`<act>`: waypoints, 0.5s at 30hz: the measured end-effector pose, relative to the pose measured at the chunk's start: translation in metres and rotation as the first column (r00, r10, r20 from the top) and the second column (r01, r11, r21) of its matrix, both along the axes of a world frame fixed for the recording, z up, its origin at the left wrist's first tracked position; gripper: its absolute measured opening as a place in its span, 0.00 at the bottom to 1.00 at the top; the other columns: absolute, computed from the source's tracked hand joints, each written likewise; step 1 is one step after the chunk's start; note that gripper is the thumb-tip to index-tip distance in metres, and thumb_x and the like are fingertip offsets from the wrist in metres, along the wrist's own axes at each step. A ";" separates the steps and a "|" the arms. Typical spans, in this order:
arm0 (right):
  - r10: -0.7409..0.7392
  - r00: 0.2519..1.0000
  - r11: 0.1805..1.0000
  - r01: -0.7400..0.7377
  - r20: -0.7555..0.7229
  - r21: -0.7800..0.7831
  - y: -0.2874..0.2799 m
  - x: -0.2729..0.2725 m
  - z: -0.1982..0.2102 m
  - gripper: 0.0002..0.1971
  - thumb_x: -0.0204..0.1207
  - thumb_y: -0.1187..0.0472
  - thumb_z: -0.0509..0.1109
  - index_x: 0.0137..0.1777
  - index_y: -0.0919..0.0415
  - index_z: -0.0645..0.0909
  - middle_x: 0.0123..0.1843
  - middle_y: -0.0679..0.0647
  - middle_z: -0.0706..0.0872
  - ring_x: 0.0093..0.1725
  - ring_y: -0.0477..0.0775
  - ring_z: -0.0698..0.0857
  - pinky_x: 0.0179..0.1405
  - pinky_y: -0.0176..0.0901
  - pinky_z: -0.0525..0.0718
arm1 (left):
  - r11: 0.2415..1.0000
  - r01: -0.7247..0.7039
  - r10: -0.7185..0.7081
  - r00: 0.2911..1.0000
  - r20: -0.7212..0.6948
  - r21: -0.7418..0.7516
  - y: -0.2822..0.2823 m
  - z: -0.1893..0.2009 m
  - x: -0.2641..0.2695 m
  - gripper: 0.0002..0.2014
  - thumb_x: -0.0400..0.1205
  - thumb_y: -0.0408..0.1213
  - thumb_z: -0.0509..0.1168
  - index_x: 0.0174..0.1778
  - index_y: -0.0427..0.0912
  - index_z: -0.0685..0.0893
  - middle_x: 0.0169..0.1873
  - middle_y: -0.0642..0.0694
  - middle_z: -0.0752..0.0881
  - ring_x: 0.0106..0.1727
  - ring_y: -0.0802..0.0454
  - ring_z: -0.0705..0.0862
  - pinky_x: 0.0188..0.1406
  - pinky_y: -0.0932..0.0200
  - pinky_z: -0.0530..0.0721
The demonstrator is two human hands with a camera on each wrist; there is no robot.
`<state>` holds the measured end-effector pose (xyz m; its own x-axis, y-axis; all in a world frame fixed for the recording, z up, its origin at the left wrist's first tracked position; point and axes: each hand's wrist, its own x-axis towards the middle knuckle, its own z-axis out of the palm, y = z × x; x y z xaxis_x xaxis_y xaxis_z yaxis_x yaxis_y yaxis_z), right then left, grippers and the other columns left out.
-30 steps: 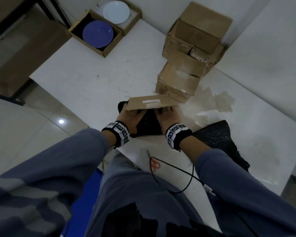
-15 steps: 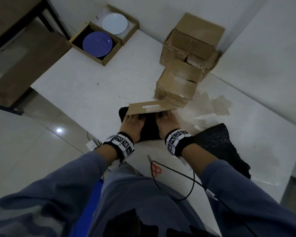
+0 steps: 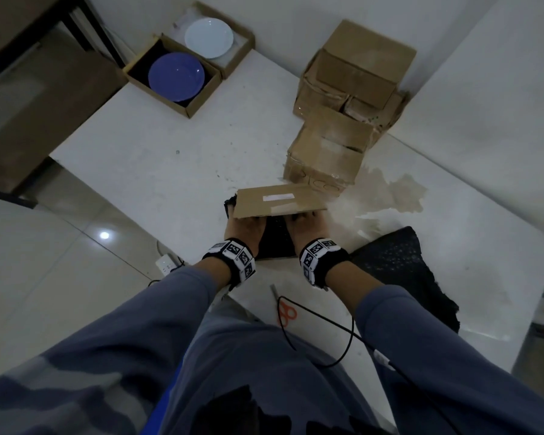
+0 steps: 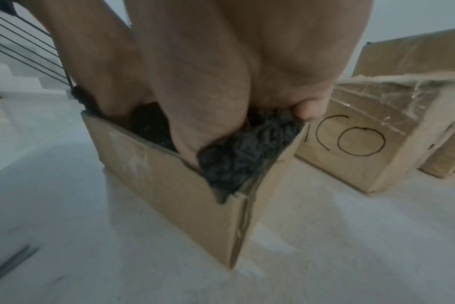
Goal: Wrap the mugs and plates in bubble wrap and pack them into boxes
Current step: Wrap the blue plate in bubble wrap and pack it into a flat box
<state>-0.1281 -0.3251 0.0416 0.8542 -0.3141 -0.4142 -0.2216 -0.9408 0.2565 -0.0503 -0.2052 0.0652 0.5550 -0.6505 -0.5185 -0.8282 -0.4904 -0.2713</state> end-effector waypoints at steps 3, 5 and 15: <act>0.021 1.000 1.000 -0.021 0.019 -0.003 0.000 0.000 -0.003 0.35 0.87 0.57 0.58 0.87 0.63 0.43 0.85 0.63 0.61 0.85 0.67 0.55 0.84 0.63 0.47 | 0.999 0.028 -0.031 0.996 -0.079 -0.032 0.006 -0.004 0.008 0.44 0.81 0.38 0.62 0.86 0.42 0.40 0.84 0.35 0.54 0.83 0.31 0.54 0.81 0.35 0.55; 0.014 1.000 1.000 -0.014 0.001 0.015 0.001 0.002 -0.006 0.34 0.87 0.60 0.58 0.86 0.65 0.44 0.86 0.65 0.59 0.85 0.68 0.55 0.85 0.62 0.47 | 0.997 0.067 -0.072 0.992 -0.102 -0.043 0.011 -0.004 0.012 0.45 0.80 0.38 0.62 0.86 0.44 0.39 0.85 0.37 0.51 0.84 0.31 0.51 0.82 0.33 0.50; -0.016 0.994 0.997 0.008 0.106 0.077 0.000 0.003 -0.009 0.30 0.84 0.59 0.63 0.84 0.62 0.61 0.77 0.63 0.75 0.79 0.66 0.70 0.83 0.59 0.57 | 0.997 0.040 -0.050 0.985 -0.164 -0.068 0.010 0.001 0.016 0.45 0.79 0.37 0.63 0.86 0.46 0.40 0.85 0.40 0.50 0.85 0.33 0.49 0.83 0.35 0.51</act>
<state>-0.1250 -0.3247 0.0327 0.8913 -0.2955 -0.3439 -0.2551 -0.9538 0.1585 -0.0345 -0.1953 0.0666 0.4347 -0.7076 -0.5571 -0.8806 -0.4636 -0.0983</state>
